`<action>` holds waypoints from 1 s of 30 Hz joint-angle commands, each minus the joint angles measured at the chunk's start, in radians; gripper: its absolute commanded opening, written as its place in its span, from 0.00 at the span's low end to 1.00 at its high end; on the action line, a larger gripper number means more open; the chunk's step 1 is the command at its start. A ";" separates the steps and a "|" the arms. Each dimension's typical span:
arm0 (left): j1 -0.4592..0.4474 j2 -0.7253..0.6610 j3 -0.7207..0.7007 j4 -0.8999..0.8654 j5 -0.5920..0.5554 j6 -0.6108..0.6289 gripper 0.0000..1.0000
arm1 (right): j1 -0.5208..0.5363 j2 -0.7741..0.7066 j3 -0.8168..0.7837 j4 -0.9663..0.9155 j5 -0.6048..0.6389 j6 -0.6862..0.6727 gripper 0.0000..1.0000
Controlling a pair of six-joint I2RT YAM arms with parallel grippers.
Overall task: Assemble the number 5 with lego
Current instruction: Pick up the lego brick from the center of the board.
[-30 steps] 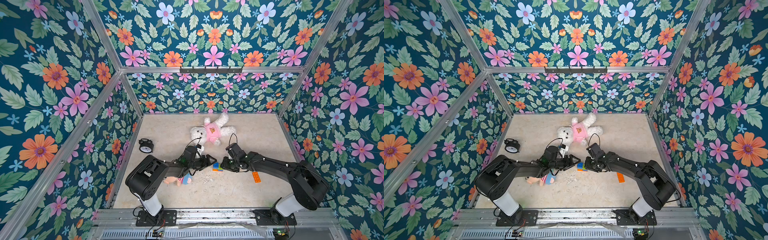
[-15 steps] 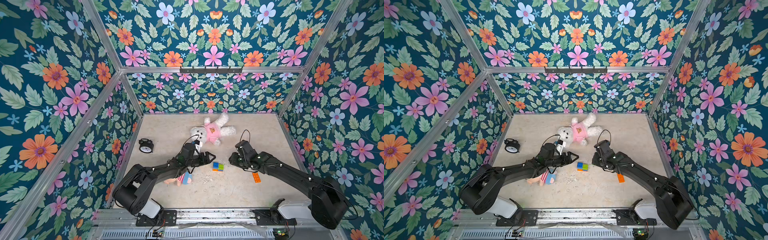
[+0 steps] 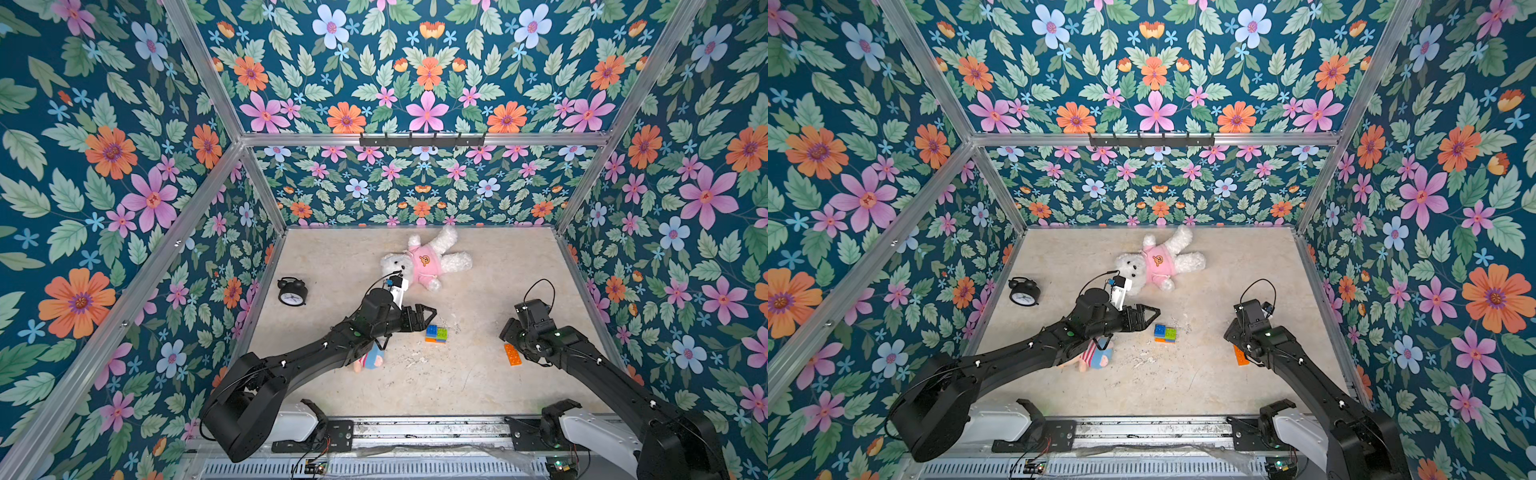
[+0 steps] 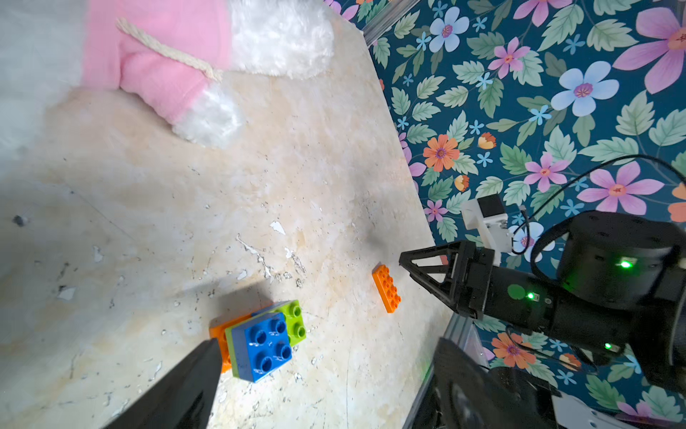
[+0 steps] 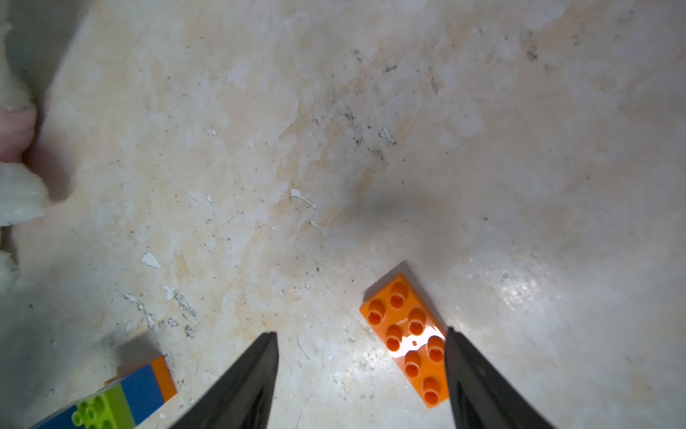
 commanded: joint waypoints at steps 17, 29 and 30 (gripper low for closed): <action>-0.004 -0.025 -0.001 -0.025 -0.068 0.039 0.99 | 0.021 0.099 -0.070 0.065 -0.067 -0.011 0.63; -0.004 -0.025 -0.009 -0.040 -0.071 0.041 0.99 | 0.098 0.190 -0.041 0.022 0.044 0.026 0.51; -0.003 -0.025 -0.011 -0.041 -0.074 0.042 0.99 | 0.098 0.197 -0.044 0.024 0.044 0.026 0.50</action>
